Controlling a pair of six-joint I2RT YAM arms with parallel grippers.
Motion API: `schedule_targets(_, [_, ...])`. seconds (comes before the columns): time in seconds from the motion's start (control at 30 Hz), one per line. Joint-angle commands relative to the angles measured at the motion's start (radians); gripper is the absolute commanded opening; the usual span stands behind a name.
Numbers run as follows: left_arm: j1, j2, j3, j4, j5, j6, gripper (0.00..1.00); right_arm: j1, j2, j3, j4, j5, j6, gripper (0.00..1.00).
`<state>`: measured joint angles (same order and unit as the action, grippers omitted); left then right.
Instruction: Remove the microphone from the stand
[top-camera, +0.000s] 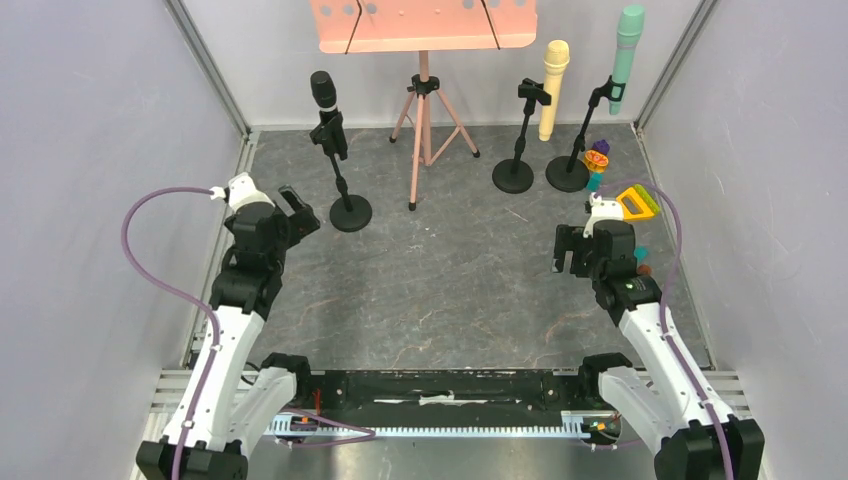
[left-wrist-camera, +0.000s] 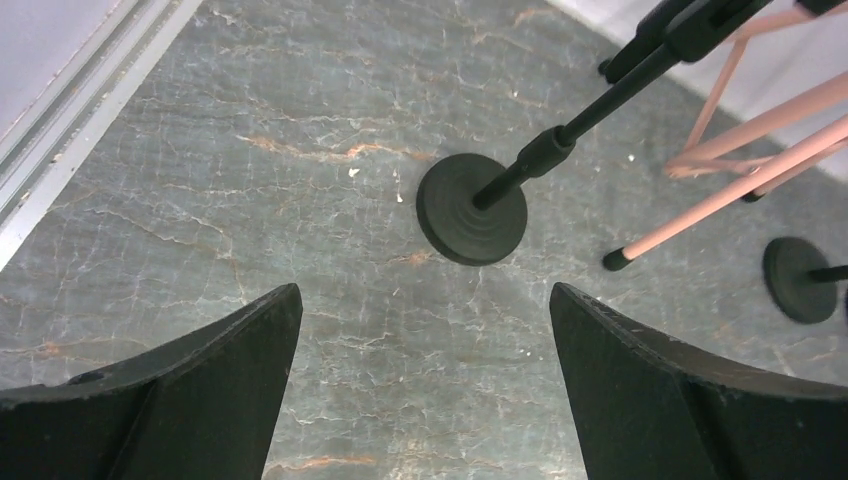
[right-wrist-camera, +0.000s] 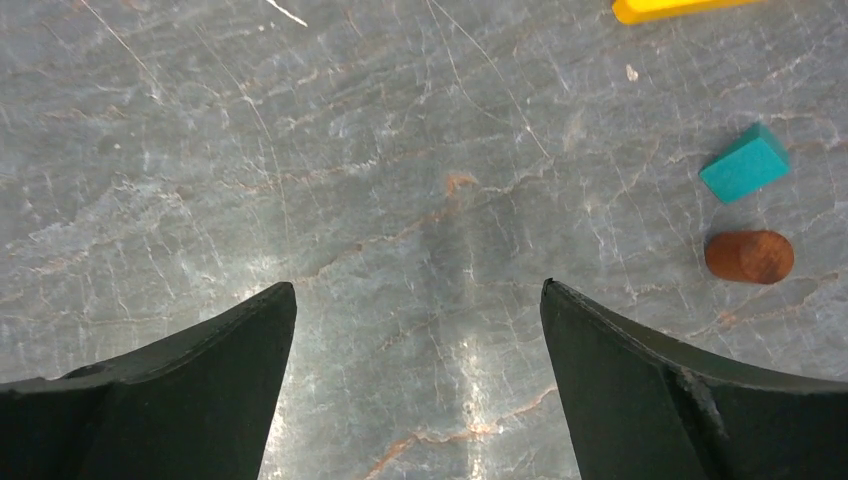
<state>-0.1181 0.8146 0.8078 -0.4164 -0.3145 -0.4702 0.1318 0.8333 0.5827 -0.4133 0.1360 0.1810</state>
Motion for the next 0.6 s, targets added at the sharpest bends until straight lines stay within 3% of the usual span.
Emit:
schedule_targets(0.0, [0.005, -0.060, 0.073, -0.026, -0.067, -0.112, 1.00, -0.001, -0.001, 0.048, 0.082, -0.016, 0.016, 0.98])
schedule_targets(0.17, [0.006, -0.123, 0.102, -0.108, -0.044, -0.111, 1.00, 0.001, 0.010, 0.104, 0.066, -0.051, 0.007, 0.98])
schedule_targets(0.37, [0.006, -0.254, 0.044, -0.083, 0.005, -0.093, 1.00, 0.000, -0.031, 0.063, 0.066, -0.085, 0.010, 0.98])
schedule_targets(0.57, [0.006, -0.280, -0.035, 0.023, 0.242, 0.012, 1.00, 0.001, -0.067, -0.014, 0.098, -0.230, -0.010, 0.98])
